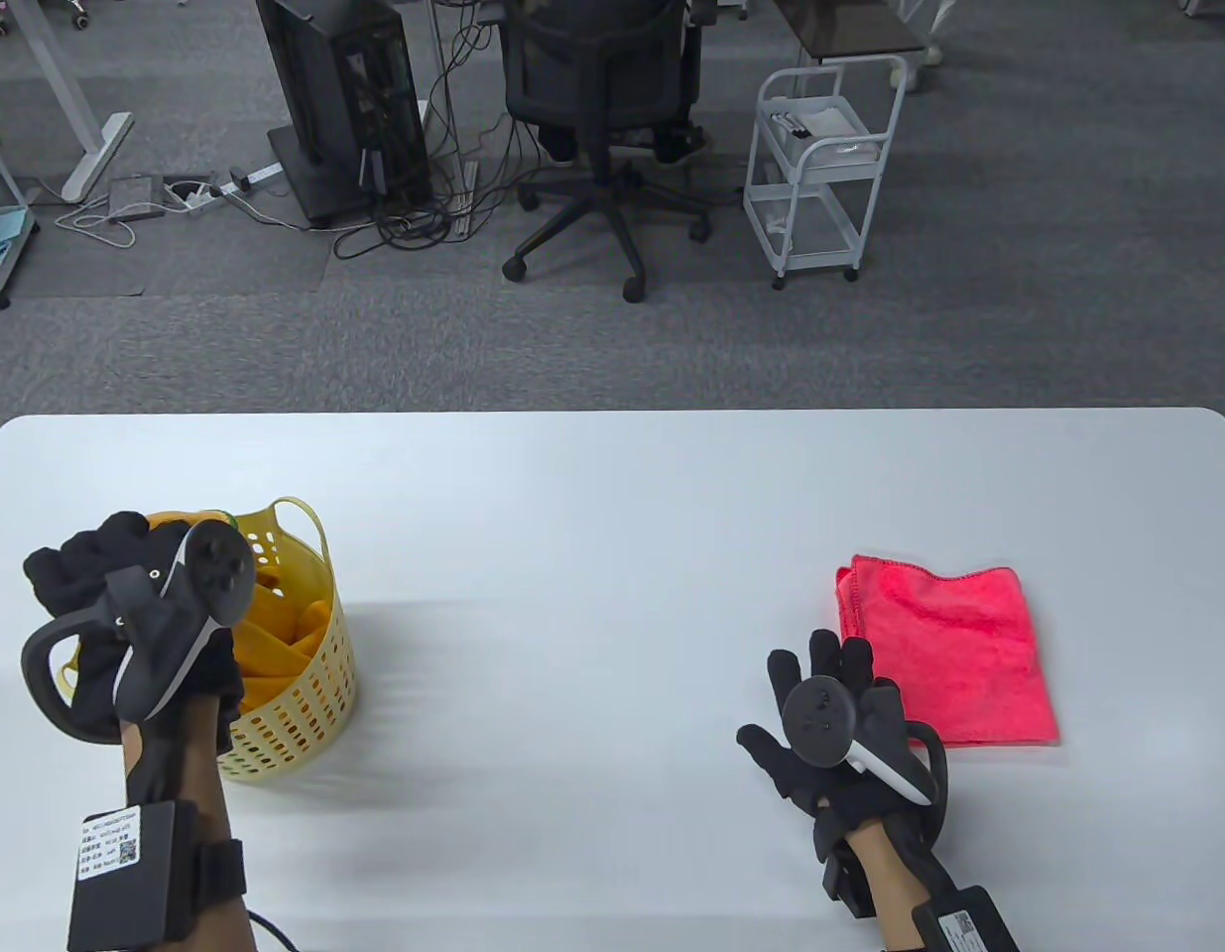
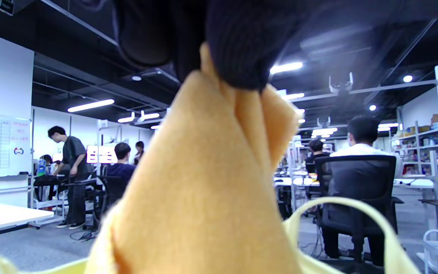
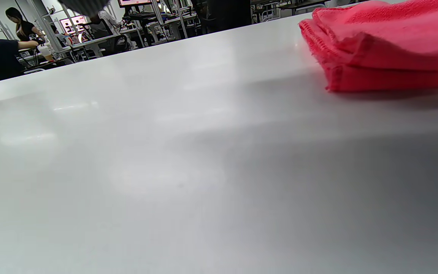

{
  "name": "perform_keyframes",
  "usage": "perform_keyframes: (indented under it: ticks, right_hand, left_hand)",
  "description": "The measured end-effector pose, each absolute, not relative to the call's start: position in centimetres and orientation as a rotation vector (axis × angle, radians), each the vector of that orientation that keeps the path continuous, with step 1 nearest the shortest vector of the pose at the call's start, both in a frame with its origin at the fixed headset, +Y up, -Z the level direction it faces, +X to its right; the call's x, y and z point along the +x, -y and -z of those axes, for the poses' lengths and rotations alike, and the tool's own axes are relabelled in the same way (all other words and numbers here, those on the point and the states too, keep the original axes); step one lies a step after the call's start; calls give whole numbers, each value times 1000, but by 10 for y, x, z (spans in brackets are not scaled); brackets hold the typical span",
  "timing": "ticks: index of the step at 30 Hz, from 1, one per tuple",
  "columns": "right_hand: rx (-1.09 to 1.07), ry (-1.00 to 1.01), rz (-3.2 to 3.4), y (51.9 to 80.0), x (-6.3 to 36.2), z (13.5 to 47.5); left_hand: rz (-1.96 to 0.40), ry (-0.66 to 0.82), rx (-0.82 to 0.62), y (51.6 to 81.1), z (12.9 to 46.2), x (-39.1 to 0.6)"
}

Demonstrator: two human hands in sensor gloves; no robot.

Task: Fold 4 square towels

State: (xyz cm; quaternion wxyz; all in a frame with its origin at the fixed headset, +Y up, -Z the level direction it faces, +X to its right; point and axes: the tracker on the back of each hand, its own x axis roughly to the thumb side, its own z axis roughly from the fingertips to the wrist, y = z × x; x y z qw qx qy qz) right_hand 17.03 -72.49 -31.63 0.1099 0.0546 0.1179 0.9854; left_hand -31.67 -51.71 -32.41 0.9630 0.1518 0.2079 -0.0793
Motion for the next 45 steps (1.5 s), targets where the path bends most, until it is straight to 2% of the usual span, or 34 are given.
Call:
perform_keyframes:
  ticks: [12, 16, 22, 25, 29, 37, 45]
  right_hand:
    - [165, -351, -2895, 725, 170, 316]
    - [164, -353, -2894, 725, 169, 317]
    - [148, -354, -2898, 725, 170, 317]
    - [140, -349, -2904, 725, 170, 317]
    - [137, -354, -2907, 725, 170, 317]
    - [137, -369, -2907, 725, 170, 317]
    - [142, -351, -2908, 724, 171, 316]
  left_hand:
    - [82, -377, 502, 465, 317, -297]
    - [-48, -348, 551, 453, 313, -295]
    - [-320, -222, 602, 448, 314, -285]
    - [-483, -140, 592, 454, 319, -277]
    - [-540, -54, 574, 455, 324, -267]
    - [-722, 185, 611, 435, 315, -235]
    - [-657, 271, 501, 441, 329, -186]
